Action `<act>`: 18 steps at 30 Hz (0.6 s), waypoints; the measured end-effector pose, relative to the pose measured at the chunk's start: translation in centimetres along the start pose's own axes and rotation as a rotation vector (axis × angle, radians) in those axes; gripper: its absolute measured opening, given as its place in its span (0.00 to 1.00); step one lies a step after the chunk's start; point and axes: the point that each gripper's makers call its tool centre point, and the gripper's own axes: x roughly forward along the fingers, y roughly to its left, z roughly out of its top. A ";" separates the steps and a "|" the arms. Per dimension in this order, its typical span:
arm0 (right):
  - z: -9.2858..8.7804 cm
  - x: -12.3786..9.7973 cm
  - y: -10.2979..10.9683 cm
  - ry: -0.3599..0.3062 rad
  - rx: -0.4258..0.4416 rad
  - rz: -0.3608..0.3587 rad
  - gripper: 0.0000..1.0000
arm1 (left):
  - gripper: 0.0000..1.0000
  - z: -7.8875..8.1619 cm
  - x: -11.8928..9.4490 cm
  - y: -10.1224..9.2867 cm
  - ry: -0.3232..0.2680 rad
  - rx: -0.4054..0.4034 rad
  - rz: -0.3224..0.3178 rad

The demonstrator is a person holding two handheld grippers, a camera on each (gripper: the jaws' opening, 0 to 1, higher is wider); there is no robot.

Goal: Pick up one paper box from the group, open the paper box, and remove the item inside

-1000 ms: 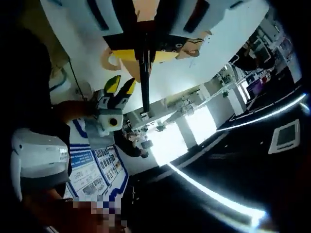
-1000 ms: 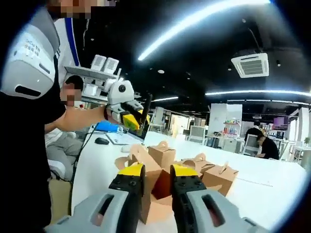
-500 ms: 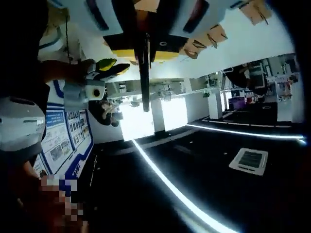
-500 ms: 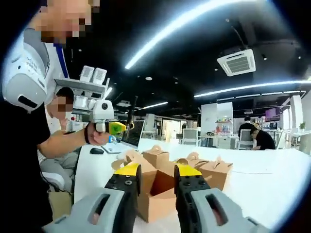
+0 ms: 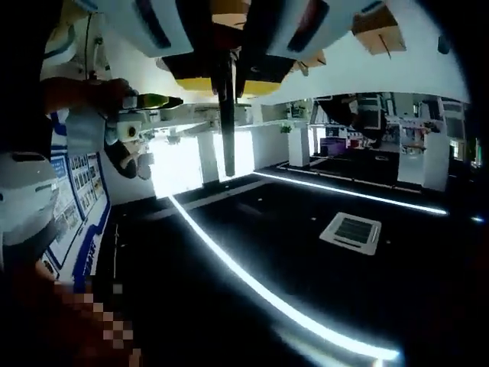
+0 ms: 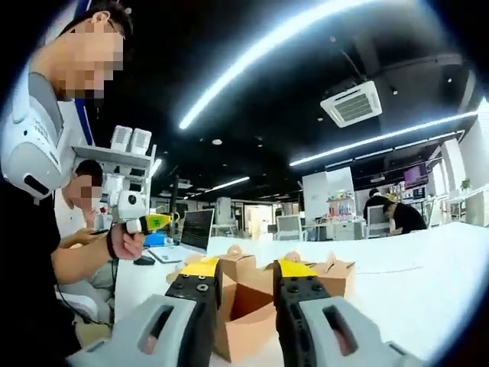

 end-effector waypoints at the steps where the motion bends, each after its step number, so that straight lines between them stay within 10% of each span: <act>1: -0.1 0.0 0.2 0.003 0.002 0.003 0.27 | 0.13 0.2 -0.3 0.1 -0.018 -0.020 0.009; 18: -0.6 -0.9 0.4 0.042 -0.013 -0.027 0.27 | 0.13 -0.7 -2.3 -2.3 0.055 0.123 -0.034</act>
